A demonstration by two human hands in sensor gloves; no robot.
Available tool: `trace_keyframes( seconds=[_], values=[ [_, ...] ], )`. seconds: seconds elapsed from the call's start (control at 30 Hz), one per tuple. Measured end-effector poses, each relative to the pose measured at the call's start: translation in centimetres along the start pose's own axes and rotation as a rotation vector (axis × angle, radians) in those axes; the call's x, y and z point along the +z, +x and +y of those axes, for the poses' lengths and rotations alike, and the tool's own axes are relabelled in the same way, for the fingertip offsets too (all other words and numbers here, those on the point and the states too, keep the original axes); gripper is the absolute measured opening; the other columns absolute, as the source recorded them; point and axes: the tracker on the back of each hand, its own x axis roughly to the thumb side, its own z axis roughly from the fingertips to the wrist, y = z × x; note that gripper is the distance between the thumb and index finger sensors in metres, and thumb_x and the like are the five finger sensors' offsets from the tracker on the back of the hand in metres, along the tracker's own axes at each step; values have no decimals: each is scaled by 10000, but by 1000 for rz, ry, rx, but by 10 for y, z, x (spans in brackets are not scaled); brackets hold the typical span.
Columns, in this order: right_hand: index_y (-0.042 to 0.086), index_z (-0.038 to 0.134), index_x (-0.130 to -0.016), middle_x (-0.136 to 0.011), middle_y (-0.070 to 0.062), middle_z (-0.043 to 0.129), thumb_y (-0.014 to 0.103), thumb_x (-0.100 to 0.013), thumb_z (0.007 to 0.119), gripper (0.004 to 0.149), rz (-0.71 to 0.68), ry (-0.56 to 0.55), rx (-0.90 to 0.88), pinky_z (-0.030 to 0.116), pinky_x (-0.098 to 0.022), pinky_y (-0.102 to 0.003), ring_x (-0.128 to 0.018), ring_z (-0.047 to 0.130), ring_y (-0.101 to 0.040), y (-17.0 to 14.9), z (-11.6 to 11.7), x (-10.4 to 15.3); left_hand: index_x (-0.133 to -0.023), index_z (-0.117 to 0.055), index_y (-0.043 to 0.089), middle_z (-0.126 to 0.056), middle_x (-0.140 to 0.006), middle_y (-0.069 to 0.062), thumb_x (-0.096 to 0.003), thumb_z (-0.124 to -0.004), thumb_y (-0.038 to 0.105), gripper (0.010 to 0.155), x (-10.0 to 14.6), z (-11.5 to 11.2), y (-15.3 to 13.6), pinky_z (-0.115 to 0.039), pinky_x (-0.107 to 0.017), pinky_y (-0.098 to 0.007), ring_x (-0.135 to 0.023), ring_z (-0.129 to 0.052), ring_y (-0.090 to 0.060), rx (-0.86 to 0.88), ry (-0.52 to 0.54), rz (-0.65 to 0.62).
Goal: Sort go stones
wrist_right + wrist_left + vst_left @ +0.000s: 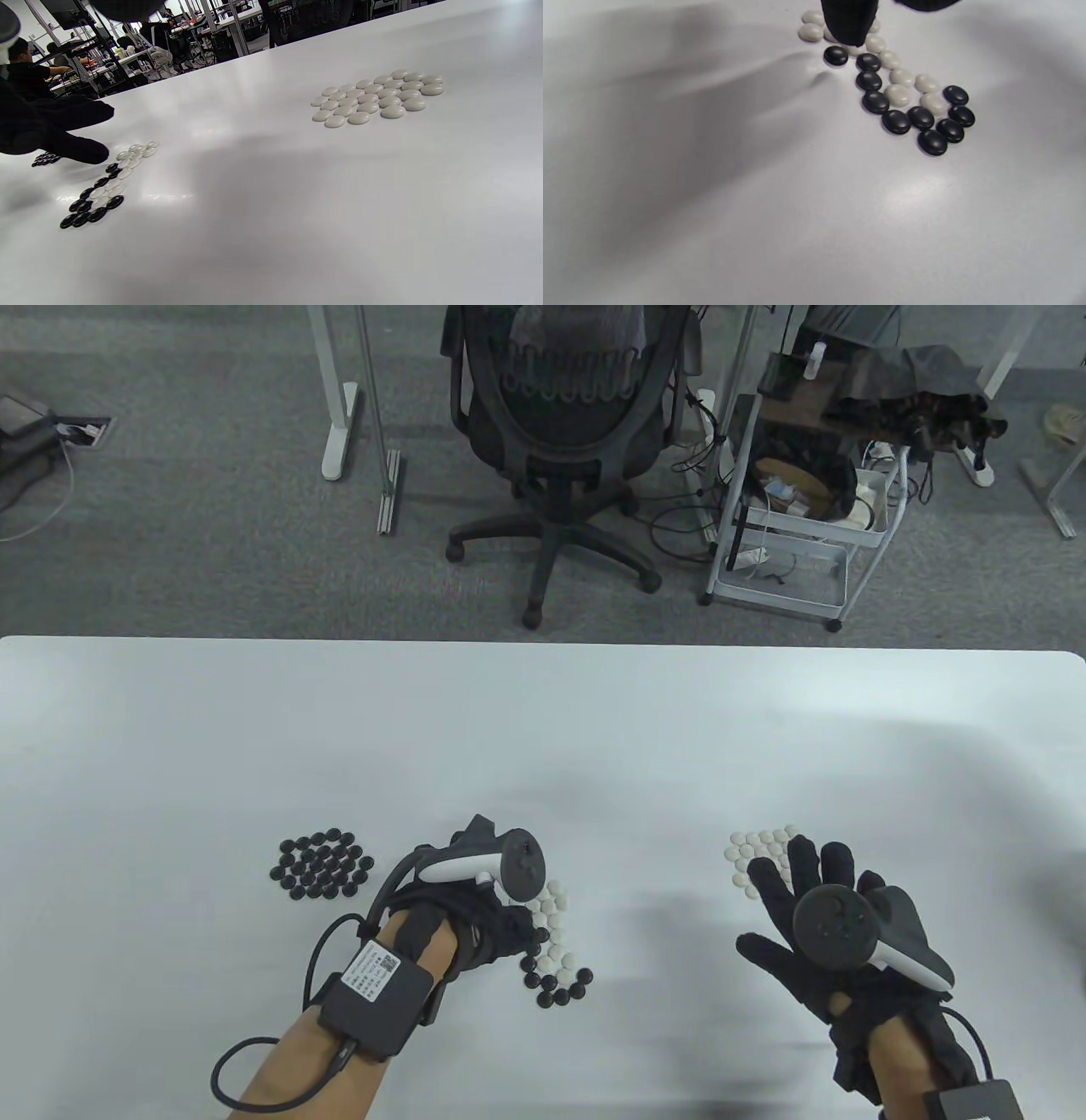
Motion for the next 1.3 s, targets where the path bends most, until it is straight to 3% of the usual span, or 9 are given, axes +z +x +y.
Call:
trace_keyframes(
  seconds=[0.2, 0.3, 0.4, 0.67, 0.8, 0.97, 1.1, 1.3],
  values=[
    [119, 149, -1134, -1060, -305, -77, 526, -567, 523, 791, -1, -2, -4, 15, -515, -786, -857, -124, -573, -1, -1, 0, -1170, -440, 290, 105, -1126, -295, -554, -418, 463, 641, -3, -11, -10, -17, -569, -831, -908, 152, -587, -52, -36, 66],
    [121, 150, -1133, -1060, -306, -77, 526, -567, 523, 789, 0, -2, -6, 15, -515, -786, -858, -124, -573, -1, -1, 0, -1160, -477, 299, 98, -1131, -288, -554, -423, 461, 630, 2, -10, -39, -13, -570, -830, -911, 151, -584, -12, -19, 158],
    [121, 149, -1134, -1059, -305, -77, 526, -567, 523, 791, 0, 1, -4, 15, -515, -786, -857, -124, -573, -1, -1, 0, -1167, -510, 283, 113, -1129, -289, -556, -421, 461, 642, 10, -9, -53, 0, -568, -832, -906, 165, -586, 63, 6, 155],
    [121, 150, -1133, -1059, -305, -76, 527, -567, 522, 790, 12, 18, 7, 17, -515, -786, -857, -123, -574, -1, 3, -2, -1172, -413, 309, 133, -1116, -294, -559, -416, 463, 633, 1, -8, -19, -10, -572, -833, -900, 169, -588, 33, 4, 4],
    [119, 151, -1133, -1059, -306, -77, 527, -567, 522, 790, 9, 14, 9, 17, -515, -786, -857, -123, -574, 0, 3, -2, -1172, -364, 317, 147, -1104, -294, -558, -419, 461, 632, -6, -14, -11, -10, -571, -834, -896, 175, -586, -5, -25, 6],
    [120, 153, -1135, -1060, -306, -75, 526, -567, 523, 790, 12, 14, 5, 16, -516, -786, -857, -124, -574, -1, 2, -2, -1167, -365, 323, 131, -1111, -292, -558, -426, 456, 627, 1, -16, -25, -15, -571, -835, -899, 163, -586, -39, -28, 101],
    [119, 160, -1137, -1060, -306, -75, 526, -567, 523, 789, 12, 18, 5, 17, -515, -786, -857, -123, -574, -1, 2, -2, -1166, -492, 303, 106, -1128, -275, -550, -435, 468, 641, 11, -3, -59, -6, -561, -833, -907, 154, -584, -44, -2, 332],
    [118, 182, -1142, -1060, -306, -71, 526, -566, 523, 784, 6, 15, 12, 18, -515, -786, -857, -123, -574, 2, 2, -1, -1168, -533, 289, 121, -1119, -263, -544, -431, 467, 656, 13, 7, -104, 6, -558, -832, -904, 164, -581, 153, -18, 433]
  ],
)
